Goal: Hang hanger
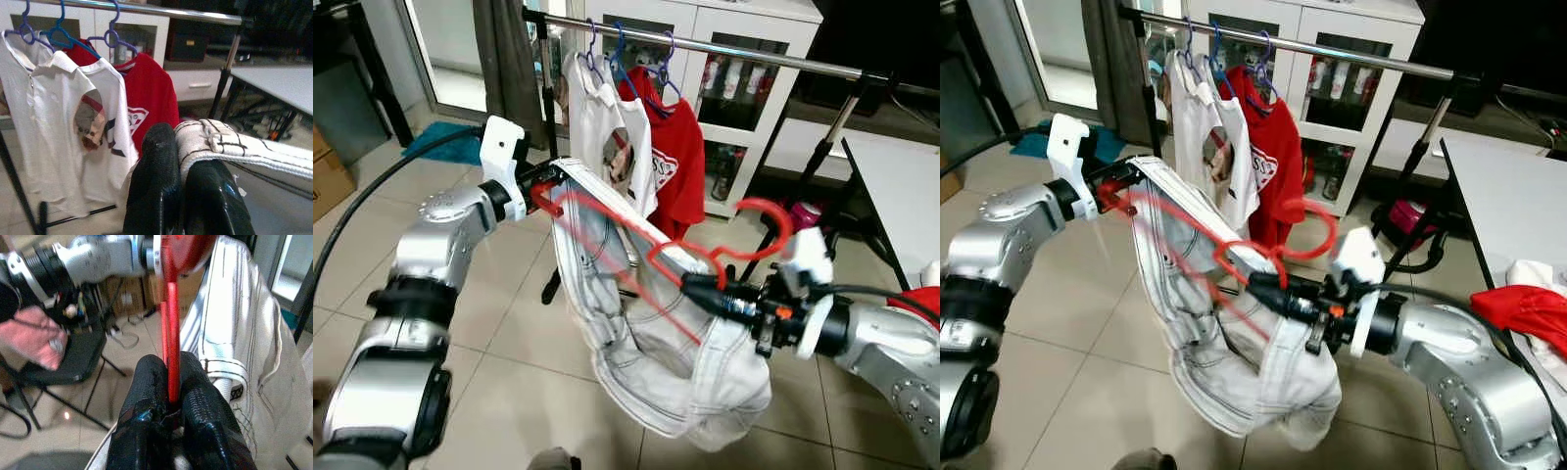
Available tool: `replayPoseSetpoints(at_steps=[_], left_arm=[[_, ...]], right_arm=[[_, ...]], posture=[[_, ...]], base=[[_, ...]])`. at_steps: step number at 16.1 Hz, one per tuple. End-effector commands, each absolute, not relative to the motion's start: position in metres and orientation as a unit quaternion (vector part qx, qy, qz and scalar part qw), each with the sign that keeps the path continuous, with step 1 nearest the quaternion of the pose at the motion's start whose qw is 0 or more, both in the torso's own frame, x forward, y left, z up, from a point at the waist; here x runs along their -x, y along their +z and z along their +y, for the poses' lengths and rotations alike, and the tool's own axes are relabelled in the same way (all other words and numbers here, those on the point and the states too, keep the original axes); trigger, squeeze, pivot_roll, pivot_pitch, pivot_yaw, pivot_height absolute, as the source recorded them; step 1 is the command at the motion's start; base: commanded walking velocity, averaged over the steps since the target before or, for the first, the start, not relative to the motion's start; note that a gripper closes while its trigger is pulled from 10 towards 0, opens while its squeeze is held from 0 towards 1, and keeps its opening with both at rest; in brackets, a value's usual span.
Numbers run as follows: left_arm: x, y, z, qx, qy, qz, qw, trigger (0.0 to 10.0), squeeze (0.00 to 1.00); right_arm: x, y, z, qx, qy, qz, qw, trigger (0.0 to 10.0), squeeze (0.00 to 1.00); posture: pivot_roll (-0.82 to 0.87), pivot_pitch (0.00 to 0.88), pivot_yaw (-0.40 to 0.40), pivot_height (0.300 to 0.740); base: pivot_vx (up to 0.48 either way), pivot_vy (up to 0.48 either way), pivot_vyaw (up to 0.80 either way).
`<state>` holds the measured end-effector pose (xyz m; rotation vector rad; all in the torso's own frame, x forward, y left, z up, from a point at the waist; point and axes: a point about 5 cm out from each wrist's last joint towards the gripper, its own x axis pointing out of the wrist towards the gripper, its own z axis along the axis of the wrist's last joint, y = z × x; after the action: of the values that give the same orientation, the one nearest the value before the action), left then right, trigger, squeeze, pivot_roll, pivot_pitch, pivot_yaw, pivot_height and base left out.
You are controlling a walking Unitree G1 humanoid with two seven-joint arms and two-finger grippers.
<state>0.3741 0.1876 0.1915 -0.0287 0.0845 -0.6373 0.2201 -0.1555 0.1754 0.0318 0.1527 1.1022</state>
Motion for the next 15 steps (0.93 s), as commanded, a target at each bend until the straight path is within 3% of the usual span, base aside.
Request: replayPoseSetpoints(at_steps=[1, 5, 7, 10, 13, 15], left_arm=[[-0.378, 0.225, 0.245, 0.052, -0.174, -0.03, 0.983, 0.0, 0.0], [-0.378, 0.204, 0.232, 0.078, -0.196, -0.003, 0.977, 0.0, 0.0], [-0.378, 0.201, 0.225, 0.08, -0.208, 0.0, 0.975, 0.0, 0.0], [-0.367, 0.183, 0.169, 0.055, -0.293, 0.016, 0.954, 0.0, 0.0], [-0.361, 0.176, 0.139, 0.041, -0.328, 0.023, 0.944, 0.0, 0.0], [-0.357, 0.164, 0.126, 0.032, -0.331, 0.044, 0.942, 0.0, 0.0]], right_arm=[[-0.218, 0.16, -0.179, -0.027, 0.481, 0.124, 0.867, 0.0, 0.0], [-0.235, 0.165, -0.186, -0.035, 0.397, 0.093, 0.912, 0.0, 0.0], [-0.238, 0.168, -0.185, -0.044, 0.391, 0.076, 0.916, 0.0, 0.0], [-0.255, 0.186, -0.175, -0.11, 0.329, -0.02, 0.938, 0.0, 0.0], [-0.262, 0.192, -0.17, -0.13, 0.3, -0.051, 0.943, 0.0, 0.0], [-0.269, 0.205, -0.175, -0.194, 0.264, -0.091, 0.941, 0.0, 0.0]], posture=[[-0.06, 0.0, -0.029, 0.74], [-0.07, 0.0, -0.02, 0.74], [-0.07, 0.0, -0.02, 0.74], [-0.07, 0.0, -0.028, 0.74], [-0.06, 0.0, -0.031, 0.74], [-0.06, 0.0, -0.031, 0.74]], base=[[0.0, 0.0, 0.0], [0.0, 0.0, 0.0], [0.0, 0.0, 0.0], [0.0, 0.0, 0.0], [0.0, 0.0, 0.0], [0.0, 0.0, 0.0]])
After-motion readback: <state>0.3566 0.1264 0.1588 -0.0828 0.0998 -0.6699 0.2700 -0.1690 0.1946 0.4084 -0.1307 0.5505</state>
